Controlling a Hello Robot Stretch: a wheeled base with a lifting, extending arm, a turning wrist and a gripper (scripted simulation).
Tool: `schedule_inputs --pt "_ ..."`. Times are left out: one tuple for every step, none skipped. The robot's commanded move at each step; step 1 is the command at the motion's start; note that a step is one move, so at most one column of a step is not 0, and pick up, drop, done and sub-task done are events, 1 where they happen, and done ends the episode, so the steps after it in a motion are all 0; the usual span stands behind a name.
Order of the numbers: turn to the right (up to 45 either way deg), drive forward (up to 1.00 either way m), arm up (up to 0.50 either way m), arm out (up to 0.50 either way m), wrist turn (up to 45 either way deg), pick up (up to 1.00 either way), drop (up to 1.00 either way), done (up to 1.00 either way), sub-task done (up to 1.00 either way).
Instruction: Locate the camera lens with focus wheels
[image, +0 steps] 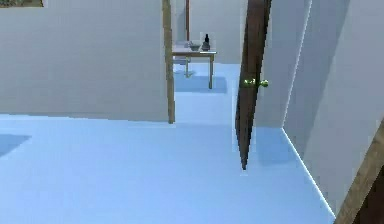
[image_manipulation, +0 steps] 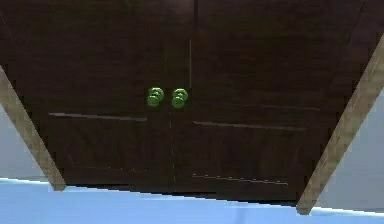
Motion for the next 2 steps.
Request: schedule_inputs --pt "0.0 1.00 0.00 0.00 0.0 0.00 0.00 0.00 0.00" --pt "6.0 0.00 0.00 0.00 0.0 0.00 0.00 0.00 0.00"
